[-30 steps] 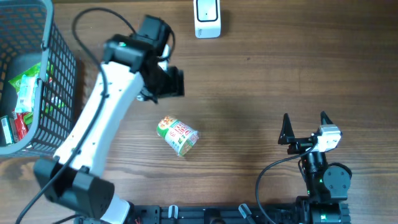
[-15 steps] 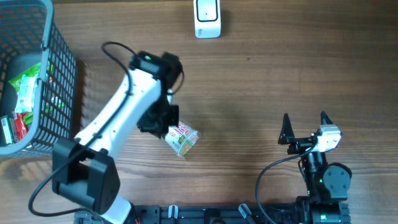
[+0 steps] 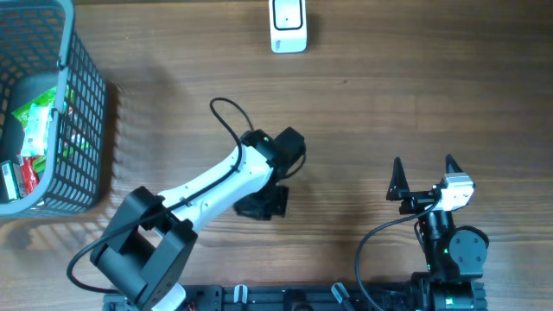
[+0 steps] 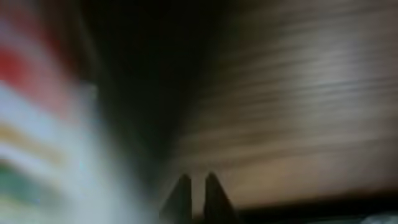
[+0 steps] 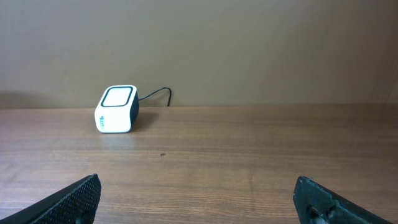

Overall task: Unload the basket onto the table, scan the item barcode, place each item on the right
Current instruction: 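Regrasp the noodle cup on the table with the left gripper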

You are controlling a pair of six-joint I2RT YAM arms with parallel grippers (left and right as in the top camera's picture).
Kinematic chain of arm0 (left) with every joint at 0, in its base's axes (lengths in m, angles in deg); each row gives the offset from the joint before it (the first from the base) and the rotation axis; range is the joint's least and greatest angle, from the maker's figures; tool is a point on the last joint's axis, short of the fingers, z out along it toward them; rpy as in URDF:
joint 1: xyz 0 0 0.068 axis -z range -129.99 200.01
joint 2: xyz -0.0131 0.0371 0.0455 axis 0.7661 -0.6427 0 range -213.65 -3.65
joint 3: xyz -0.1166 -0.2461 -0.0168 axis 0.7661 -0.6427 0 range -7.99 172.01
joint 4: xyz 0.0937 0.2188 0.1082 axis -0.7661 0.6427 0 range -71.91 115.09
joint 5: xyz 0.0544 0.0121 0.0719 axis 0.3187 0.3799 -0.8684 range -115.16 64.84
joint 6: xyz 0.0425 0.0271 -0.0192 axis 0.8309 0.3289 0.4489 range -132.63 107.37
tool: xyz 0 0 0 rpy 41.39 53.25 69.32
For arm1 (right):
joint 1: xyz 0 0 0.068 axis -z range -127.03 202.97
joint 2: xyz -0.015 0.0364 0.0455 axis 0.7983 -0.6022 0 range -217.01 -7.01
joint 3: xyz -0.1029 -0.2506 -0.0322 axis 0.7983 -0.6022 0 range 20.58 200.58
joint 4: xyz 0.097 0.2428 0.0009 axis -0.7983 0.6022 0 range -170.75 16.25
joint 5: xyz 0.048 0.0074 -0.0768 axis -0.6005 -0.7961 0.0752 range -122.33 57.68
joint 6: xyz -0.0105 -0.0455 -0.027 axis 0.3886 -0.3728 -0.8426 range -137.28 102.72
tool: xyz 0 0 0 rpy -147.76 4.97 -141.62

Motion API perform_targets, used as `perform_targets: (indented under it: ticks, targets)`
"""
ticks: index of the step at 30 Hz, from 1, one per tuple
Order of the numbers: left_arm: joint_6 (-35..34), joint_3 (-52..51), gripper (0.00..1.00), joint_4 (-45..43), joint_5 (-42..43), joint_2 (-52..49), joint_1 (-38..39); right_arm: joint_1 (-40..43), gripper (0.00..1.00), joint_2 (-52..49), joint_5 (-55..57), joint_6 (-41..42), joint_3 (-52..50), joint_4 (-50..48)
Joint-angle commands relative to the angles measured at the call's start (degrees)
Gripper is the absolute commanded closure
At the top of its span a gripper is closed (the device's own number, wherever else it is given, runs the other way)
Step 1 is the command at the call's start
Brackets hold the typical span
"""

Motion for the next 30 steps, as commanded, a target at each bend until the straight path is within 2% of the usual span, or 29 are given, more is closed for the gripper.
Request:
perform_targets:
  ticks: [1,3,4,8,10,15,18,21,25,27,30]
  targets:
    - [-3.02,0.02,0.81,-10.27,-0.68,-0.04,0.07,0.17,0.0,0.37,0.09,-0.7,-0.04,-0.15]
    - [-2.99,0.02,0.74,-15.45,-2.01,-0.07,0.07,0.17,0.0,0.37,0.09,-0.7,-0.04,-0.15]
    - [-2.99,0.02,0.65,-18.34,-3.1,-0.07,0.07,0.17,0.02,0.37,0.09,-0.7,-0.04,-0.15]
    - [-2.97,0.37,0.55,-29.03,-5.01,-0.04,0.0,0.17,0.0,0.37,0.09,-0.68,-0.04,-0.15]
    - [-1.25,5.11,0.45,-25.62,-4.9,0.74,-0.48,0.17,0.0,0.37,0.09,-0.68,-0.04,-0.15]
    - [-0.79,16.09,0.2,-10.19,-9.7,3.48,-2.89,0.17,0.0,0.37,0.09,-0.7,-0.04,-0.15]
    - [-1.11,18.43,0.12,-4.5,-15.65,4.92,-5.6,0.17,0.0,0.37,0.09,-0.68,-0.04,-0.15]
    - [-1.53,18.01,0.12,-1.57,-19.71,4.85,-10.23,0.17,0.0,0.37,0.09,-0.68,-0.04,-0.15]
    - [-2.8,14.14,0.16,-3.8,-19.65,4.39,-17.86,0.17,0.0,0.37,0.09,-0.68,-0.04,-0.15]
    - [-2.8,12.13,0.24,-5.27,-19.65,4.04,-21.7,0.17,0.0,0.37,0.09,-0.7,-0.04,-0.15]
    - [-2.78,9.46,0.48,-6.8,-17.75,3.8,-27.02,0.17,0.0,0.37,0.09,-0.7,-0.04,-0.15]
